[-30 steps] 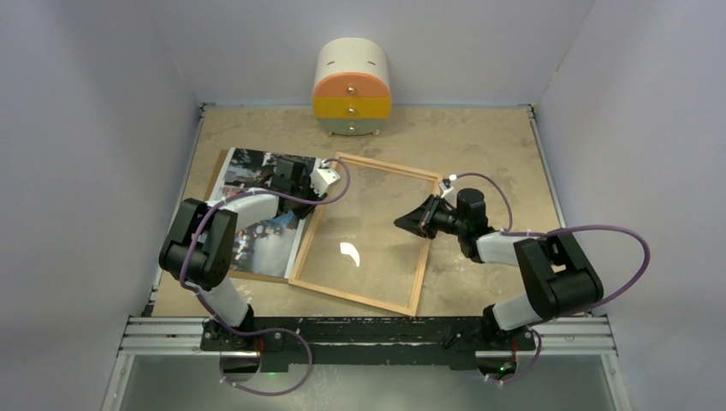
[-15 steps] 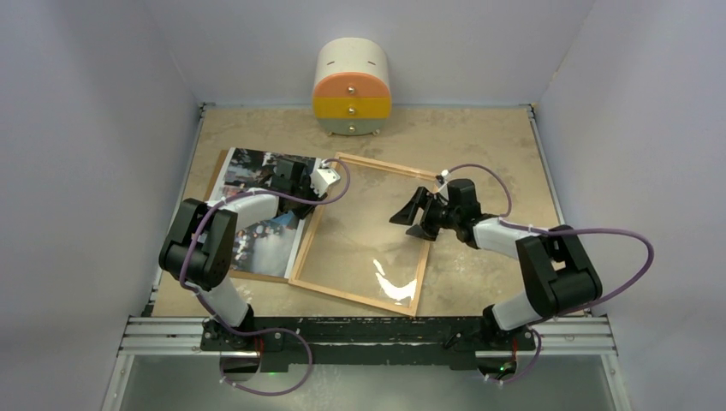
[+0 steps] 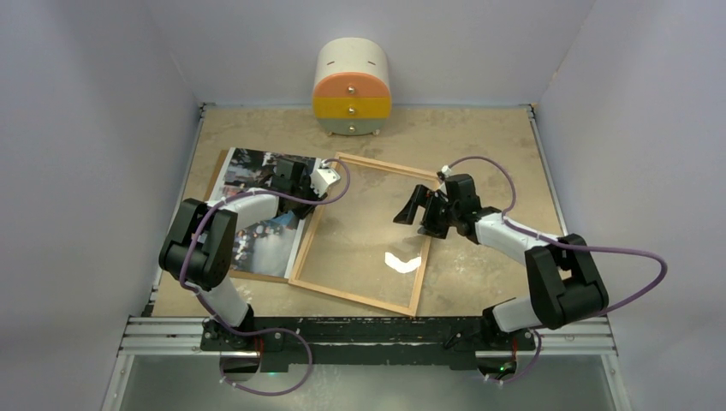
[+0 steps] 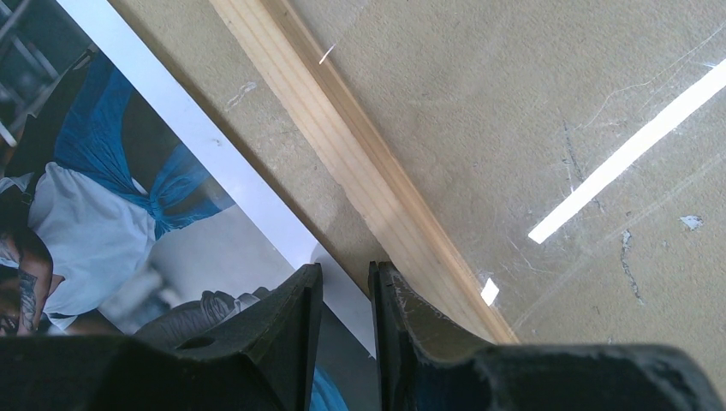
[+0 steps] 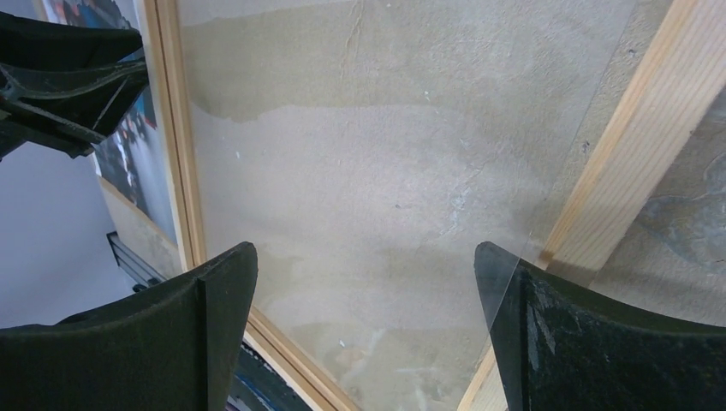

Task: Put the photo into the frame
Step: Place the photo frame item in the photo frame.

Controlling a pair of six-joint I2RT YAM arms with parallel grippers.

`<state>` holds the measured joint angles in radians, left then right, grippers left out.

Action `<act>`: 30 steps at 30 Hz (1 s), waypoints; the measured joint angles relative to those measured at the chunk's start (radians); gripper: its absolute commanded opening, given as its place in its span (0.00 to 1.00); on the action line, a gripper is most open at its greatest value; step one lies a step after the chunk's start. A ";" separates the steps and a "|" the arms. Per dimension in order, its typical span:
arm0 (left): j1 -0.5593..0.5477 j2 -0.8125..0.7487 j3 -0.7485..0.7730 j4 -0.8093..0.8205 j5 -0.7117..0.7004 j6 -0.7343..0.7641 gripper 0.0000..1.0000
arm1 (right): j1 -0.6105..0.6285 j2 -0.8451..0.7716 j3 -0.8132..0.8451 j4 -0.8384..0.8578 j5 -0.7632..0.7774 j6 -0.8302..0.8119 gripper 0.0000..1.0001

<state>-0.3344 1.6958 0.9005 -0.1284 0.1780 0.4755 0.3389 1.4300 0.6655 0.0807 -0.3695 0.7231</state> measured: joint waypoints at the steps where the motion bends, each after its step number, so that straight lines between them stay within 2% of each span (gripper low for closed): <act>1: 0.000 0.000 0.000 0.000 0.000 0.000 0.30 | 0.000 0.000 0.000 -0.003 0.002 -0.002 0.98; 9: 0.000 0.000 -0.001 0.001 0.000 0.000 0.30 | 0.000 -0.007 0.000 -0.044 0.008 -0.016 0.97; 15: 0.000 0.000 -0.002 0.001 -0.001 0.000 0.30 | -0.001 -0.029 -0.027 0.003 -0.051 0.001 0.83; 21: 0.000 0.000 -0.001 0.001 0.000 0.000 0.30 | -0.002 -0.029 -0.081 0.169 -0.184 0.094 0.67; 27: 0.000 -0.003 -0.001 -0.006 0.001 0.007 0.29 | -0.001 -0.031 -0.183 0.433 -0.286 0.250 0.65; 30: 0.000 -0.008 -0.001 -0.023 0.009 0.007 0.27 | 0.000 -0.031 -0.225 0.539 -0.317 0.311 0.49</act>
<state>-0.3340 1.6882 0.8993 -0.1509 0.1871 0.4828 0.3386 1.3994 0.4404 0.6197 -0.6868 1.0340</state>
